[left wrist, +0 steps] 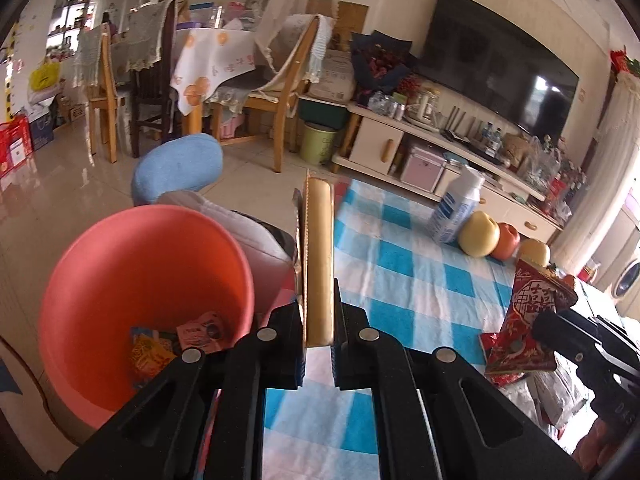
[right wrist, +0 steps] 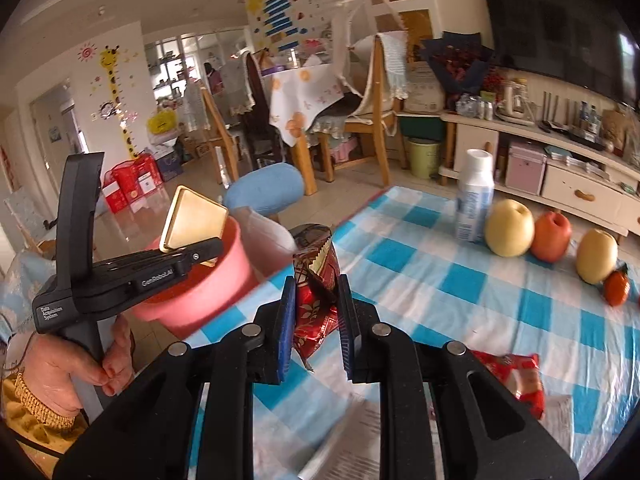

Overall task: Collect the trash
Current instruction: 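Carry the held items in both tools over the pink bucket, then release the red packet, tray and wrapper into the pink bucket from both tools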

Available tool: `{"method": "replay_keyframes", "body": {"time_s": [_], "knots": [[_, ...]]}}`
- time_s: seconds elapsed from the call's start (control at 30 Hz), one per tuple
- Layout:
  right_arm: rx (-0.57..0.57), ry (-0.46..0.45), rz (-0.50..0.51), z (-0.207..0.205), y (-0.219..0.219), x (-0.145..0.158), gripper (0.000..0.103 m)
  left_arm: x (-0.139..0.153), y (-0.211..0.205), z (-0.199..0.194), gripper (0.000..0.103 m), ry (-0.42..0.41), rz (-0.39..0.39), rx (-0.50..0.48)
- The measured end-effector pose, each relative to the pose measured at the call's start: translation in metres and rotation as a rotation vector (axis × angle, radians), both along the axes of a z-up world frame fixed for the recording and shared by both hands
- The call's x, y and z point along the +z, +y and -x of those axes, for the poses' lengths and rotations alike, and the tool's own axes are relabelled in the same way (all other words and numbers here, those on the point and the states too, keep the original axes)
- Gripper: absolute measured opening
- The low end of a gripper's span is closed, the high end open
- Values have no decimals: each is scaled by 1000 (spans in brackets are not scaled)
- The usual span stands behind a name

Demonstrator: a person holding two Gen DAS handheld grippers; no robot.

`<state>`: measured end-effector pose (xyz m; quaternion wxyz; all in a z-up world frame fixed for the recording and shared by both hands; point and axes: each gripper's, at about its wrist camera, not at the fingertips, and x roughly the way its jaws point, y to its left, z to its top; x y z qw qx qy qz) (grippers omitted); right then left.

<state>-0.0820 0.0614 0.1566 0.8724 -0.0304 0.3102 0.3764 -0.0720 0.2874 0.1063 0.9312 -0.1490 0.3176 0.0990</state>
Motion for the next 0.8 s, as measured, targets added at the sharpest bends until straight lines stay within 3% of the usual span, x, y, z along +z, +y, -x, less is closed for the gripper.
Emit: {"method": "replay_keyframes", "body": {"time_s": [0.3, 0.53, 0.67, 0.7, 0.73, 0.8], "knots": [[160, -1, 9, -6, 117, 9, 21, -9, 88, 20, 10, 21, 64, 213], [215, 28, 28, -13, 173, -6, 21, -21, 119, 19, 10, 46, 133, 246], [224, 51, 45, -16, 192, -17, 23, -30, 121, 12, 13, 102, 147, 245], [218, 60, 48, -18, 194, -21, 24, -32, 123, 12, 24, 116, 150, 250], [210, 71, 43, -18, 194, -23, 31, -33, 124, 12, 46, 126, 153, 265], [173, 88, 15, -22, 186, -25, 47, -32, 125, 14, 63, 122, 146, 299]]}}
